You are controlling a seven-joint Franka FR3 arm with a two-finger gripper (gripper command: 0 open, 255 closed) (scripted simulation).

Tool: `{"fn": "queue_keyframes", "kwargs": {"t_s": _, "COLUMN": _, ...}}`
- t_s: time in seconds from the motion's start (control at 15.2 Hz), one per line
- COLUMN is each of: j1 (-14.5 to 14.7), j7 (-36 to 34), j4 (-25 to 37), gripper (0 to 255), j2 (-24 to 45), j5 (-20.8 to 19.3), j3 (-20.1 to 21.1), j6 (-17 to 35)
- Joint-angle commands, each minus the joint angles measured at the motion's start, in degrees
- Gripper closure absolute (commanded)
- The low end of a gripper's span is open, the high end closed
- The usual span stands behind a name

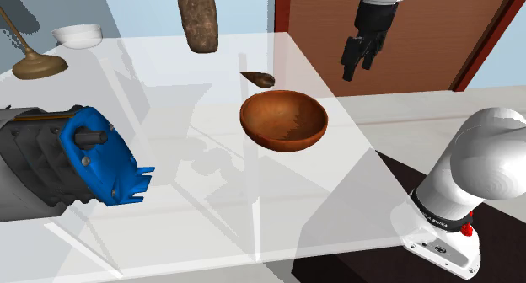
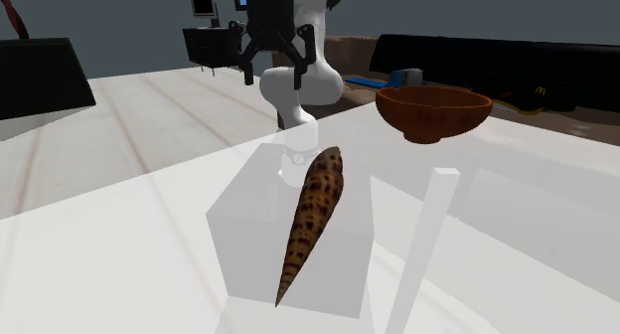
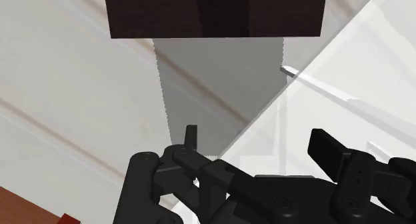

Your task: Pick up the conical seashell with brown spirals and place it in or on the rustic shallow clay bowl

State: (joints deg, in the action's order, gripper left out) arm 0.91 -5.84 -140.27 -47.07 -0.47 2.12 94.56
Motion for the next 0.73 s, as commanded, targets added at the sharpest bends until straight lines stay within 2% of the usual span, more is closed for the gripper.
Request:
{"fn": "queue_keyframes", "kwargs": {"t_s": 0.0, "j1": 0.0, "j7": 0.0, "j4": 0.0, "gripper": 0, "j2": 0.0, "j5": 0.0, "j3": 0.0, "j6": 0.0}}
{"fn": "queue_keyframes", "kwargs": {"t_s": 0.66, "j1": 0.53, "j7": -6.07, "j4": 20.39, "gripper": 0, "j2": 26.54, "j5": 3.69, "j3": 3.41, "j6": 1.58}}
